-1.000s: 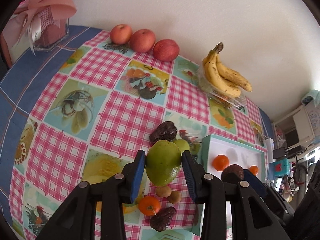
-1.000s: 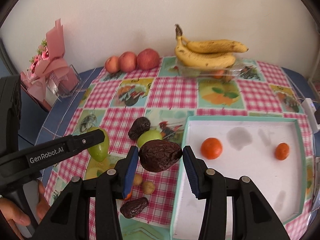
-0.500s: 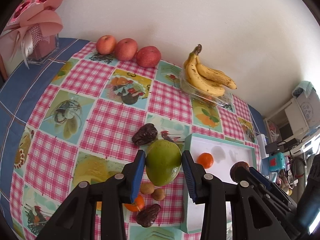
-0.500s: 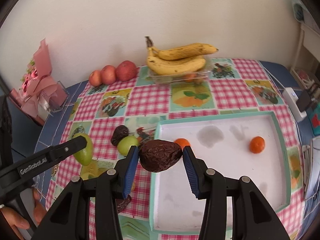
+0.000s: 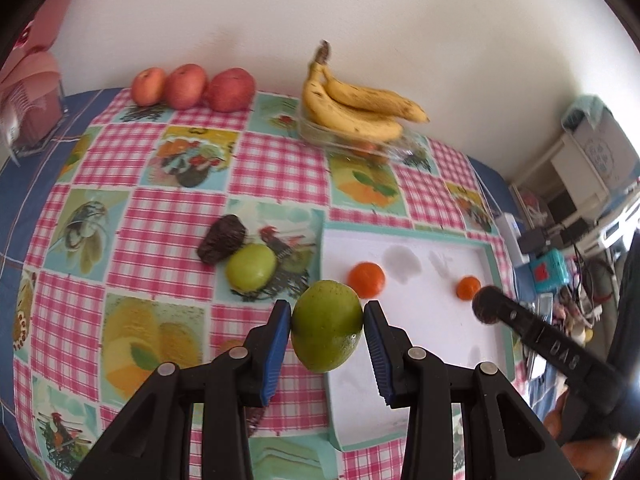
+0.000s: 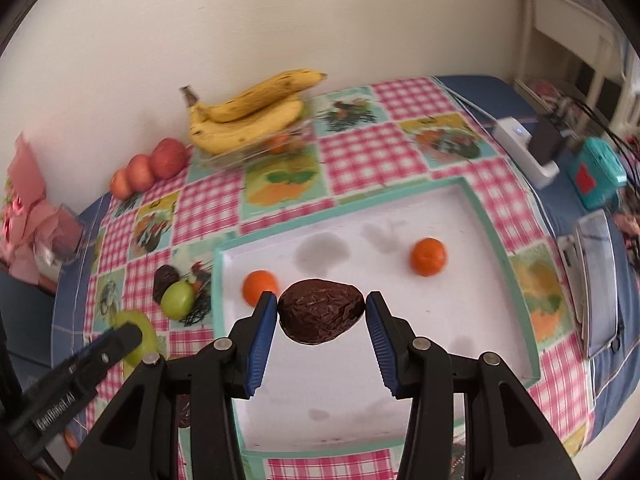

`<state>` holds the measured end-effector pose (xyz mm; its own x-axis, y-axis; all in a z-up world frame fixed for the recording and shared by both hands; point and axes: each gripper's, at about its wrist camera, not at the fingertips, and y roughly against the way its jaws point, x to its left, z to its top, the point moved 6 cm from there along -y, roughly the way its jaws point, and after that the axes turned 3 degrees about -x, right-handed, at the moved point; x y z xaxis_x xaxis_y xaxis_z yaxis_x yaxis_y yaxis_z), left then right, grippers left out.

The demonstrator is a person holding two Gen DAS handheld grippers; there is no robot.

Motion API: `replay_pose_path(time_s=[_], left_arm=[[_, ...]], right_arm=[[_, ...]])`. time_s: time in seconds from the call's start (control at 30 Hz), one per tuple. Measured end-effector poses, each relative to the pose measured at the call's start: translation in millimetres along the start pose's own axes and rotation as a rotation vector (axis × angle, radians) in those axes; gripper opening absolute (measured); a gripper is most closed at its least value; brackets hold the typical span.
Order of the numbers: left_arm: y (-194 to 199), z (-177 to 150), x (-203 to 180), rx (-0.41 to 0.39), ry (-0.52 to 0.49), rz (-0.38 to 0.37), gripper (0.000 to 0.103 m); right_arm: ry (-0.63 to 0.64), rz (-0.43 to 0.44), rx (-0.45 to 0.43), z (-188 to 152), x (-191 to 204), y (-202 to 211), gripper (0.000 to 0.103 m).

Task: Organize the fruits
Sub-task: 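Carry the green mango with the left tool over the tray while the right tool carries the date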

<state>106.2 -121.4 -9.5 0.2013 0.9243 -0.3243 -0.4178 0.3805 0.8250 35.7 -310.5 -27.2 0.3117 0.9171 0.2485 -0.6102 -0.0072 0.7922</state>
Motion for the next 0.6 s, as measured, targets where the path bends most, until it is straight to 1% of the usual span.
replay_pose_path(time_s=[0.23, 0.4, 0.6], left_arm=[[-18, -21, -30, 0.056, -0.092, 0.009, 0.040], [-32, -33, -47, 0.094, -0.141, 0.010, 0.040], [-45, -44, -59, 0.127, -0.174, 0.013, 0.040]], right_arm=[[-0.100, -0.044, 0.006, 5, -44, 3, 0.048], [-0.126, -0.096, 0.012, 6, -63, 4, 0.048], [-0.148, -0.112, 0.017, 6, -78, 4, 0.048]])
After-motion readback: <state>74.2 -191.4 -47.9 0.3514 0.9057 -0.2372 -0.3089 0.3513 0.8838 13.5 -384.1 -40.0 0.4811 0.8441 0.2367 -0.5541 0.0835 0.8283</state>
